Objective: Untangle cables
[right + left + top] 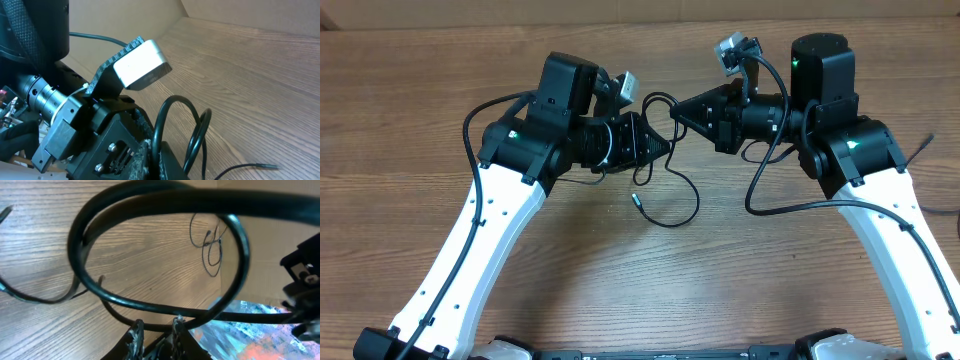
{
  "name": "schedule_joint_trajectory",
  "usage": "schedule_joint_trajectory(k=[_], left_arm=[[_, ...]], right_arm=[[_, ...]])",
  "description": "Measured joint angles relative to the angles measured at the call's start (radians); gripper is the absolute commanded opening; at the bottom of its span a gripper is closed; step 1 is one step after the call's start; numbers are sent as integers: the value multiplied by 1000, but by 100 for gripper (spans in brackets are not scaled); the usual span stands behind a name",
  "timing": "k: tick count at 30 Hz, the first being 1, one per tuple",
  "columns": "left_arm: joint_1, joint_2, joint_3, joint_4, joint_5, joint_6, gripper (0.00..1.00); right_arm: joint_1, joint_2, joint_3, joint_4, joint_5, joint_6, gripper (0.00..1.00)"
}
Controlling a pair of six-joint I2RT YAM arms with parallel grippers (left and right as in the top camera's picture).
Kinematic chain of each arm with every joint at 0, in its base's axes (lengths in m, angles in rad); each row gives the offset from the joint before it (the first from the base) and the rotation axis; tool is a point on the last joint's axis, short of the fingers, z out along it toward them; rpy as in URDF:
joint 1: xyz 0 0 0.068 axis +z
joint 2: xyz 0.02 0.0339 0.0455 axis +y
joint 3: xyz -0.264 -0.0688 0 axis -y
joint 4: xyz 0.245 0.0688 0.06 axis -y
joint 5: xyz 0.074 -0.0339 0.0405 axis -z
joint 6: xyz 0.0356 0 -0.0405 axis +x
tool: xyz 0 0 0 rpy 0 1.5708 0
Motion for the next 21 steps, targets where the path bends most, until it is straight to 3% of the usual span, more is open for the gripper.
schedule_joint_trajectory(k=[10,21], left_arm=[[-23,0,0,18,2,50,22],[-61,0,0,43,1,97,22]], right_arm=[[0,0,0,43,0,11,4],[0,0,0,137,-1,142,4]])
